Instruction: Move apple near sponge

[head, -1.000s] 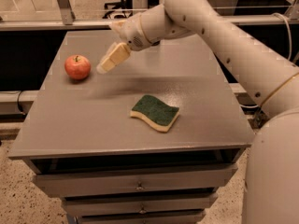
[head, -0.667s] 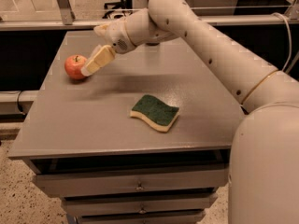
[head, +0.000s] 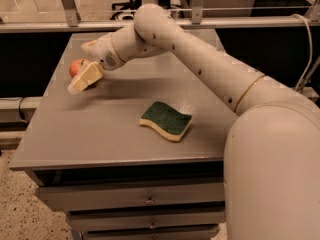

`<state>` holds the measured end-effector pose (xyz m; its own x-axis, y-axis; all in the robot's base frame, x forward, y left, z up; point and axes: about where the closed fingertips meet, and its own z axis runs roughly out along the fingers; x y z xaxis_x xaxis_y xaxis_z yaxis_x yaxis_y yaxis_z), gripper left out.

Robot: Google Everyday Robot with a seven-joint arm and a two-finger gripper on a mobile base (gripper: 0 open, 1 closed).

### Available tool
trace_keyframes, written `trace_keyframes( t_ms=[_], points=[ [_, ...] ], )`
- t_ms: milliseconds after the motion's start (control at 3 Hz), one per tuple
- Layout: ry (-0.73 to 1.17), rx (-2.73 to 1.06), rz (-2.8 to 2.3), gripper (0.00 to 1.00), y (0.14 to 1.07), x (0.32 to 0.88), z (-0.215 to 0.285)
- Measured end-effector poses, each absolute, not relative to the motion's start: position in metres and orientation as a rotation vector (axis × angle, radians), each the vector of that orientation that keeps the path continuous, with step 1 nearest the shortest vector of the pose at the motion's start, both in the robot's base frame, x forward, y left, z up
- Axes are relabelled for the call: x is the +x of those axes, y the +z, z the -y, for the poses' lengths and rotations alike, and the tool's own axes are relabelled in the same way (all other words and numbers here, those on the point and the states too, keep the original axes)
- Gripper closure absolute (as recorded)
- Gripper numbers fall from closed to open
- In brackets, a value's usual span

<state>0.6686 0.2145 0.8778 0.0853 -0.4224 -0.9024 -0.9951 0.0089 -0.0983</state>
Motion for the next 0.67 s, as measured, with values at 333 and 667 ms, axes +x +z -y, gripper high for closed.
trace_keyframes(
  t_ms=[333,667],
  points=[
    [0.881,-1.550,-1.474,0.00,0.863,0.671,-0.222],
    [0.870,-1.523,-1.489,0.24,0.856,0.681,-0.217]
  ],
)
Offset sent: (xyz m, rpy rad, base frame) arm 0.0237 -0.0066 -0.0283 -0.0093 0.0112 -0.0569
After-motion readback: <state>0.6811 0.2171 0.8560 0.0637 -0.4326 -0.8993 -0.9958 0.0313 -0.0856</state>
